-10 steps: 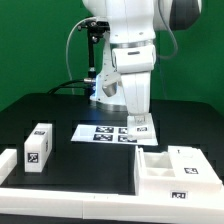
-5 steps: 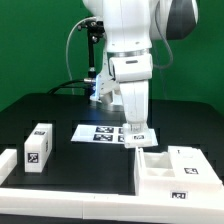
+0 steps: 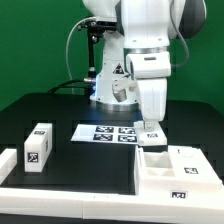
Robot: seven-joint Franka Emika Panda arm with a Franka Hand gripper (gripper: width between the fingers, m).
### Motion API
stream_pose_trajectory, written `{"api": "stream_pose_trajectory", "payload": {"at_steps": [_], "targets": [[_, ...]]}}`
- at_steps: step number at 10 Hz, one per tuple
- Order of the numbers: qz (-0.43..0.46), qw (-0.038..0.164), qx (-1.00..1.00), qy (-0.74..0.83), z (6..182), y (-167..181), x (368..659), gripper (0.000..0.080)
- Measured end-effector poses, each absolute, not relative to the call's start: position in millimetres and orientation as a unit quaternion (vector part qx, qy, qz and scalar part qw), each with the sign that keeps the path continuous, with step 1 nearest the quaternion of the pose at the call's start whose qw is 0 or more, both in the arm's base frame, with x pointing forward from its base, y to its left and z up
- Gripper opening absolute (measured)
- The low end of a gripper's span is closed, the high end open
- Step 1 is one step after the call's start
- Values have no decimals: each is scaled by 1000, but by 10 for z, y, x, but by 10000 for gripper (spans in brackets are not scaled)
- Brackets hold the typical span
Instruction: Assemble cabinet
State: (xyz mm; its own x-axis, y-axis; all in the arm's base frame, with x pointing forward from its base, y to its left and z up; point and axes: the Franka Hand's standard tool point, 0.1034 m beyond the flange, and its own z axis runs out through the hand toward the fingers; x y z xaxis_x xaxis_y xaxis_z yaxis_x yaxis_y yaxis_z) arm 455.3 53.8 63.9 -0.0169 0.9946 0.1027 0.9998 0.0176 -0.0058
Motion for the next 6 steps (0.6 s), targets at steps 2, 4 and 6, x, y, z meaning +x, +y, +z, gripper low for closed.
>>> {"api": "stream_pose_trajectory", "payload": {"at_steps": [2,4,6], "targets": [[-33,41,-707,-705,612,544,4572,67],[-32,39,-709,-704,613,531,4610,67],[-35,40,-712,-700,606,526,4699,67]]}}
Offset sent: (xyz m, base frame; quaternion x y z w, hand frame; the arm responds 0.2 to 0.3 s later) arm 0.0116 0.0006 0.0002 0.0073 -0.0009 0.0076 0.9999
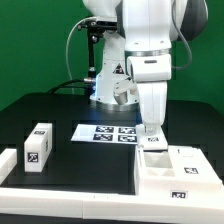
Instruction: Assemble cabinet
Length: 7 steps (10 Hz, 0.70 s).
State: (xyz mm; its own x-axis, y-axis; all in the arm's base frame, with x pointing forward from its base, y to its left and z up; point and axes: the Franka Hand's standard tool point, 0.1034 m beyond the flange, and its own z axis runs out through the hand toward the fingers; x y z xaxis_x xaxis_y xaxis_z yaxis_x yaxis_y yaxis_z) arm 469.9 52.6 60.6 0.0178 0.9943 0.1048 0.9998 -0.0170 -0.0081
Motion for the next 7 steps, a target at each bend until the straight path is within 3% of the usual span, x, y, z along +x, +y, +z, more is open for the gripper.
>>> {"api": "stream_pose_trajectory", "payload": {"at_steps": [7], "targets": [[-36,46,-716,-695,571,507,4891,67]]}}
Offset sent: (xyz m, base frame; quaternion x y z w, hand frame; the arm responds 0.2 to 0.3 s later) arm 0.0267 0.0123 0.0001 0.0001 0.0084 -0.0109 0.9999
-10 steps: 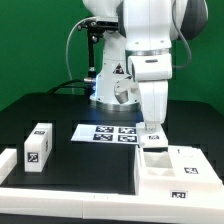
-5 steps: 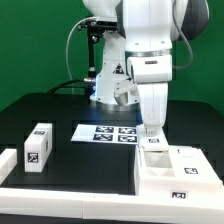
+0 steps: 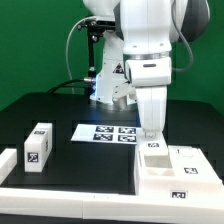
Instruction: Assemble cabinet
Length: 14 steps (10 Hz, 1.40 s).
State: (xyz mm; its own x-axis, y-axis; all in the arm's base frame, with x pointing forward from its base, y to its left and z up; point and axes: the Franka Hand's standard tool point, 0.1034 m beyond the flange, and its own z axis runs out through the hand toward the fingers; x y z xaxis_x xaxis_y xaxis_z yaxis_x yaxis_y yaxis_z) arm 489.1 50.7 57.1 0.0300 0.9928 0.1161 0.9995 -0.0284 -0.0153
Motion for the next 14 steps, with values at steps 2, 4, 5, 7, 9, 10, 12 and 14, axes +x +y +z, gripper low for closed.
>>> {"api": "stream_pose_trajectory", "payload": {"at_steps": [2,4,5,7,9,10,12,14], "targets": [[-36,46,-716,-695,570,505,4895,67],[-46,43,-714,-697,572,523,5083,67],[-51,41,-715,-696,573,533,5203,67],[-53,44,-726,-684,572,549,5435,67],[-51,43,-729,-682,569,534,5605,67],[-50,46,-729,-681,570,527,5674,67],[-49,51,-728,-682,562,516,5787,67],[-50,55,-729,-680,560,519,5921,67]]}}
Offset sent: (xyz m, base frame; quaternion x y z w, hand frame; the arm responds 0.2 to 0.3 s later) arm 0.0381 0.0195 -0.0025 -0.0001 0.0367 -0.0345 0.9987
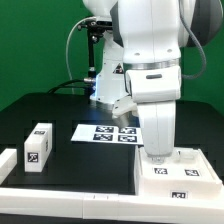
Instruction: Assemble cabinet
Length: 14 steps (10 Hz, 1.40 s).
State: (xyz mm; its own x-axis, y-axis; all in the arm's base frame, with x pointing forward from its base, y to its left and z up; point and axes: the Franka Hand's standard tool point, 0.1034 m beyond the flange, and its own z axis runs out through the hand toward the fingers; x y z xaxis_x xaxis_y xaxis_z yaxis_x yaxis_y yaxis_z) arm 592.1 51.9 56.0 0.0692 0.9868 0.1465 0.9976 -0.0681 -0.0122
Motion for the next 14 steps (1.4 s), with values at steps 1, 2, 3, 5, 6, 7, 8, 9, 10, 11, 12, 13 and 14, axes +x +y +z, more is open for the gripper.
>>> {"api": "stream_pose_trajectory", "payload": {"at_steps": [1,2,3,5,6,7,8,9,10,11,12,13,14], "targets": [[-46,53,-728,-682,559,522,5921,67],[-43,56,-728,-682,561,522,5922,67],[-42,57,-728,-682,560,521,5922,67],[-42,56,-729,-681,561,516,5921,67],[-42,56,-729,-681,559,516,5920,141],[-44,54,-738,-671,598,536,5943,141],[-49,41,-748,-661,794,584,5998,278],[-53,31,-748,-661,971,578,5955,476],[-51,27,-750,-659,1054,553,5821,476],[-56,19,-760,-648,1090,526,5686,611],[-51,17,-767,-640,1073,472,5538,611],[-51,19,-767,-639,1061,477,5559,761],[-51,19,-767,-639,1056,474,5565,788]]}}
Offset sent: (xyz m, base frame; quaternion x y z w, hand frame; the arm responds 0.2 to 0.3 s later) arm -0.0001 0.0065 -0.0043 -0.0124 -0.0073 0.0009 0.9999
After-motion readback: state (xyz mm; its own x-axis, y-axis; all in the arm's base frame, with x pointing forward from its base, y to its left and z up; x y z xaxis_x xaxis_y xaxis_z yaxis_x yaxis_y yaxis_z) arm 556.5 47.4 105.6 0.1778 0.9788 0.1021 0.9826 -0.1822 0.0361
